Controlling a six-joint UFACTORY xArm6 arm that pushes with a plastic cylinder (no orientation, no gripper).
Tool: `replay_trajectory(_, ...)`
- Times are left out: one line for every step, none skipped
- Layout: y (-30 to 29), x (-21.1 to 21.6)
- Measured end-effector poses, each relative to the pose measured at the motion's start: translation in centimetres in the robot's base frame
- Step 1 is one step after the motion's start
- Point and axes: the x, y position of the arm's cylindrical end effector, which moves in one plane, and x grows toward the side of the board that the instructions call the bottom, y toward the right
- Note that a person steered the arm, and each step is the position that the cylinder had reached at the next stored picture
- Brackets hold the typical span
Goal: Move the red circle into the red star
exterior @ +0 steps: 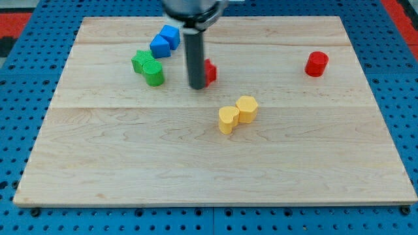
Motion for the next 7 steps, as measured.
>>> replay_trajectory(5.4, -1.0)
replay_trajectory(13.5, 0.7)
replay_trajectory(22.5, 1.2)
replay_trajectory(28.5, -0.3)
replay_trajectory(27.6, -2.4)
replay_trajectory(22.1, -2.7)
replay_trajectory(16.7, -5.0)
